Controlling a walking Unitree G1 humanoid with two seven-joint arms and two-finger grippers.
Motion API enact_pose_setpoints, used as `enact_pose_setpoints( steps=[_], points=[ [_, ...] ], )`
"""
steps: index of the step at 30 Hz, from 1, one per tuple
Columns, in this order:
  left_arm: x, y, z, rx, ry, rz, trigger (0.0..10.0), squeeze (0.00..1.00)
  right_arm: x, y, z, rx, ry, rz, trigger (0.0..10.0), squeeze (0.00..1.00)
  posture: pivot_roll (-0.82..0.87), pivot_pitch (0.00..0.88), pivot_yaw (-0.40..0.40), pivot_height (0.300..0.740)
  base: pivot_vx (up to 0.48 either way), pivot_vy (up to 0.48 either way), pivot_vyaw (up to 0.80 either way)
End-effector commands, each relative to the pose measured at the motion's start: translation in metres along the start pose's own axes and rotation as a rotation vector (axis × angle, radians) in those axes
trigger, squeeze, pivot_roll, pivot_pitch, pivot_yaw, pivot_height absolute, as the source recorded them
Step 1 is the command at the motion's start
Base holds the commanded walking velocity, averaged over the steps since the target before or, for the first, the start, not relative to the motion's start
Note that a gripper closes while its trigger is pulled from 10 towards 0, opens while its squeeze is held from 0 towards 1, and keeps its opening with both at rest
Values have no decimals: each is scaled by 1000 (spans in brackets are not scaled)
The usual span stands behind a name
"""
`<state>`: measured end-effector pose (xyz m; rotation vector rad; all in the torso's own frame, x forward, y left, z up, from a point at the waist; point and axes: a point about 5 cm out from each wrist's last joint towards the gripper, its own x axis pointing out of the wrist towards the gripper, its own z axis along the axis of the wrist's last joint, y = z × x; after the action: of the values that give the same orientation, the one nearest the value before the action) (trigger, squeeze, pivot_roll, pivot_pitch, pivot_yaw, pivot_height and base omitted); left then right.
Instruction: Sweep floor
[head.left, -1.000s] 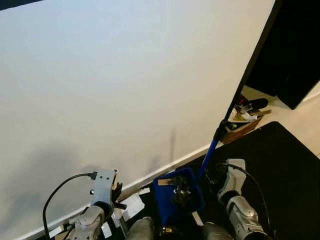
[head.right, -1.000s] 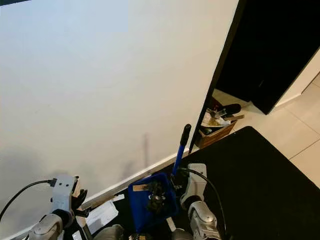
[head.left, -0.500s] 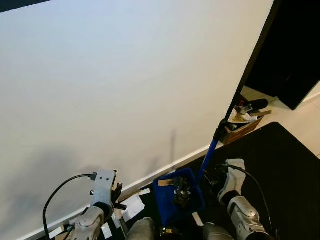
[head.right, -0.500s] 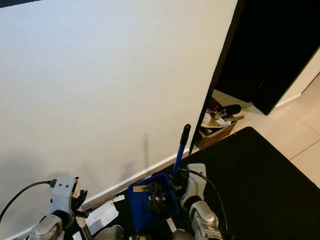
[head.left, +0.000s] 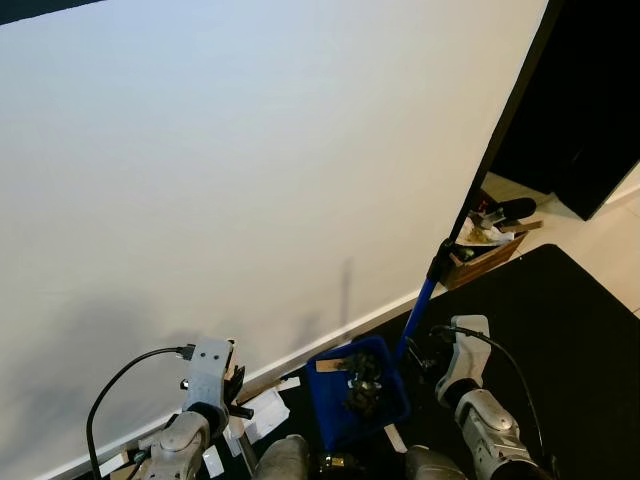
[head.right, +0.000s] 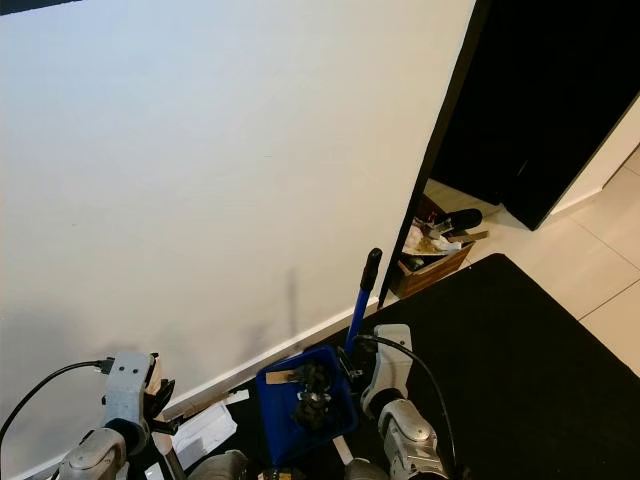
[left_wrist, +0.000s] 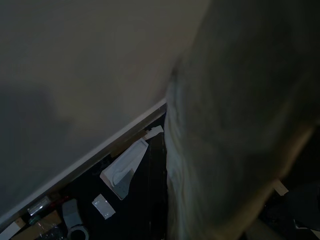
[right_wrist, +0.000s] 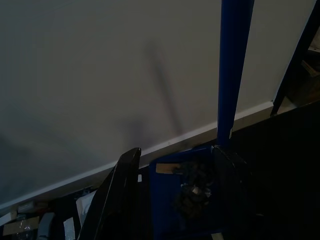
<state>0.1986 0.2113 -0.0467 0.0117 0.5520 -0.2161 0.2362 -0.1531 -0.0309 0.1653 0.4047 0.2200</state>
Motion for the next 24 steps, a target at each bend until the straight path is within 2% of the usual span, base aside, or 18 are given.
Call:
enact_pose_setpoints(
  steps=[1,24],
  points=[
    [3,-6,1,-19,-13,-11,10000,0,-2,-1,-5,9,29,-3,10000,0,57,46,26,740,0,0,0],
    [8,-7,7,-7,-26,15,10000,0,2,-3,0,5,34,-5,10000,0,64,73,4,740,0,0,0]
  ],
)
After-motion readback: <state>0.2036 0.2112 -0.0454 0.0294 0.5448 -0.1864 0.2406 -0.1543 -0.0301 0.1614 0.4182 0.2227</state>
